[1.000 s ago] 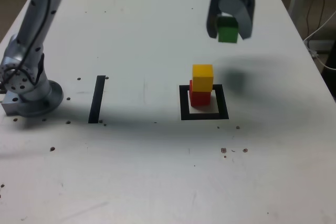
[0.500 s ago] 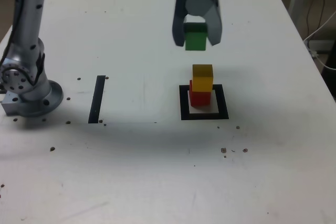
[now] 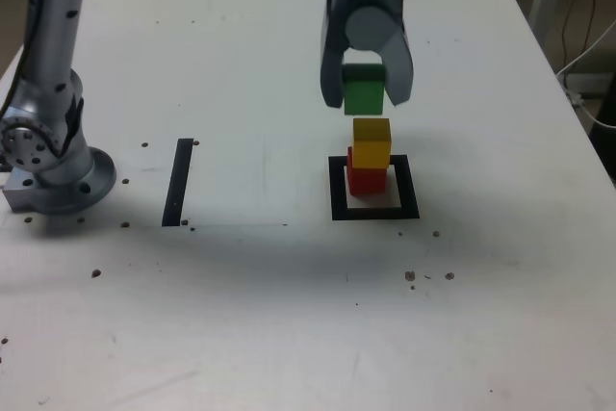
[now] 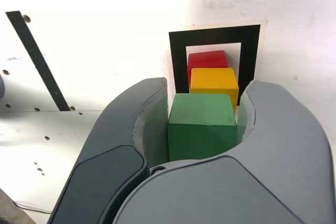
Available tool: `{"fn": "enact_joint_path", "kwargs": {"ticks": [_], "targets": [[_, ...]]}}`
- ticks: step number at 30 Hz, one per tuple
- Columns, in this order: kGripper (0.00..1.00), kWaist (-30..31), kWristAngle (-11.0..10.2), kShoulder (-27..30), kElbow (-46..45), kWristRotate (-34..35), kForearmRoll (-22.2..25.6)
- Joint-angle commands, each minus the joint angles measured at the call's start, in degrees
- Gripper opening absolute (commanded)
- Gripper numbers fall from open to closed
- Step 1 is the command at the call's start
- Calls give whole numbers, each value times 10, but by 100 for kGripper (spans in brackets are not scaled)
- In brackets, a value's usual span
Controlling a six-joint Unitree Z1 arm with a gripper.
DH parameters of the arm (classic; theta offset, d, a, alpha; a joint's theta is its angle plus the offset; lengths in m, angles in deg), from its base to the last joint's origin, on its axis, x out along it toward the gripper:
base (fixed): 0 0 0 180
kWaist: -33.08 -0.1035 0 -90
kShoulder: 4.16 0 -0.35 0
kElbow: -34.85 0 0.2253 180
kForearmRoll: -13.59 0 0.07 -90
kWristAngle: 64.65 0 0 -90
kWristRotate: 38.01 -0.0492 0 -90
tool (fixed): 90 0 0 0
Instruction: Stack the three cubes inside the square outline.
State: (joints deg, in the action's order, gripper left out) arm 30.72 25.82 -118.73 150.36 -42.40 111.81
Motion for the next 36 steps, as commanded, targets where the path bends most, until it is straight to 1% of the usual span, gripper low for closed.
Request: {"fn": "enact_joint_path", "kwargs": {"ticks": [1, 7, 16, 18, 19, 20, 21, 24, 25, 26, 28, 36], "targets": [[29, 2, 3, -6, 2, 1, -3], [29, 6, 8, -18, 3, 1, -10], [29, 7, 8, -22, 2, 0, -15], [30, 7, 8, -22, 1, -1, -17], [34, 7, 8, -22, 1, -2, -19], [40, 7, 8, -23, 0, -3, -21], [49, 7, 9, -23, 0, -5, -24], [79, 7, 11, -23, -2, -9, -31], [87, 7, 11, -23, -3, -10, -32], [93, 7, 12, -23, -4, -11, -33], [97, 7, 12, -23, -5, -11, -34], [98, 7, 11, -19, -14, -11, -33]]}}
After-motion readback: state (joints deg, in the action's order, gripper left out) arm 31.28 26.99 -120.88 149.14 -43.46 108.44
